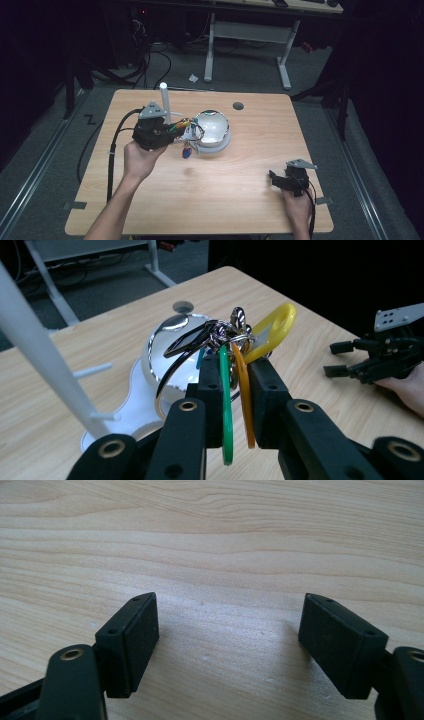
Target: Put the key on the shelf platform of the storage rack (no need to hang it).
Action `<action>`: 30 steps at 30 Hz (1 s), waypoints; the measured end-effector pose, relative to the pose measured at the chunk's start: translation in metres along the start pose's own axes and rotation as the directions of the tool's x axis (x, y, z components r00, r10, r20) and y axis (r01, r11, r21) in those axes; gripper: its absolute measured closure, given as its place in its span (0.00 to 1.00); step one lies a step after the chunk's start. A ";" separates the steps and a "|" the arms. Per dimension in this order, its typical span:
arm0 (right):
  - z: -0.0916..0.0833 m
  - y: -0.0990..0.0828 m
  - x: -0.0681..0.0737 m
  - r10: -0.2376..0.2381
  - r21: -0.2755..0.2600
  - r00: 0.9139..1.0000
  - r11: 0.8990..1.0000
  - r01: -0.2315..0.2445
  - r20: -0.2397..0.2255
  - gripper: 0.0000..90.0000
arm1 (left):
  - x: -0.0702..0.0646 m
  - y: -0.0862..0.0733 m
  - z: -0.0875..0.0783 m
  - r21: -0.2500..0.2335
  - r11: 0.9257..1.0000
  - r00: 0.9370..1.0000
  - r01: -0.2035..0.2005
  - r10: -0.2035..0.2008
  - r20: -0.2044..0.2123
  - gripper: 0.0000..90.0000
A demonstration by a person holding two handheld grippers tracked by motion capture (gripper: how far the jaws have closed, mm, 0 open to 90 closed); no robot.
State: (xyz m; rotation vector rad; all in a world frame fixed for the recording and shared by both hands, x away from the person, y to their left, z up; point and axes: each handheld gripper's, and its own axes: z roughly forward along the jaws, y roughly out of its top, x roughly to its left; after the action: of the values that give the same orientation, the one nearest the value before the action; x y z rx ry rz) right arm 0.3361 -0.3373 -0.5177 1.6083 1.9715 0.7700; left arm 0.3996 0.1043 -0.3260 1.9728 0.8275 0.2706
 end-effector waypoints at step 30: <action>0.000 0.000 0.000 0.000 0.000 1.000 1.000 0.000 -0.001 0.27 | 0.003 0.058 0.043 -0.008 0.999 0.998 -0.034 0.034 0.054 0.87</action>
State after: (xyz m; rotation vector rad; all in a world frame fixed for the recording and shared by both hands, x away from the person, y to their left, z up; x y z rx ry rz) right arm 0.3361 -0.3375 -0.5177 1.6079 1.9721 0.7715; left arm 0.4485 0.0580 -0.3000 1.9802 0.7578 0.2384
